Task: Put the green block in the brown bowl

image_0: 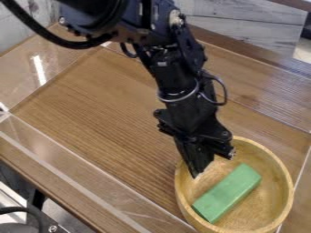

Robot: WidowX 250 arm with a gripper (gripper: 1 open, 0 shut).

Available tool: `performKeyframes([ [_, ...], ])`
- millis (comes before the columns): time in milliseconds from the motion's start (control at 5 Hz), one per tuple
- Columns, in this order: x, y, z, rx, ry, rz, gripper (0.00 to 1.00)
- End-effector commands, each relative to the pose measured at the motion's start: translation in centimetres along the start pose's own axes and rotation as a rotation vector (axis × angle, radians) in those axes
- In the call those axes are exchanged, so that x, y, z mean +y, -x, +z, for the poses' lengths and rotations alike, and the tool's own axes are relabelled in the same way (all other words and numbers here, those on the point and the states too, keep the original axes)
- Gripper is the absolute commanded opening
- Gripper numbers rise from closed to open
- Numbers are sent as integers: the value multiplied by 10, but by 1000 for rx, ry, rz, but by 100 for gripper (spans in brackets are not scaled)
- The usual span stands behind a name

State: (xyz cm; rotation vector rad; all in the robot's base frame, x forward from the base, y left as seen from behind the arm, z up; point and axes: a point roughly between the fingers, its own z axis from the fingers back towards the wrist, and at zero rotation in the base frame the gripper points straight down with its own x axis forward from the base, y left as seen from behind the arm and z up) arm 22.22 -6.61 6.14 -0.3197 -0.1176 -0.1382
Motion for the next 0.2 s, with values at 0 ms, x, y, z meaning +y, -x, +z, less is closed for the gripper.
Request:
performKeyframes([
  [0, 1, -13, 10, -43, 5, 0, 0],
])
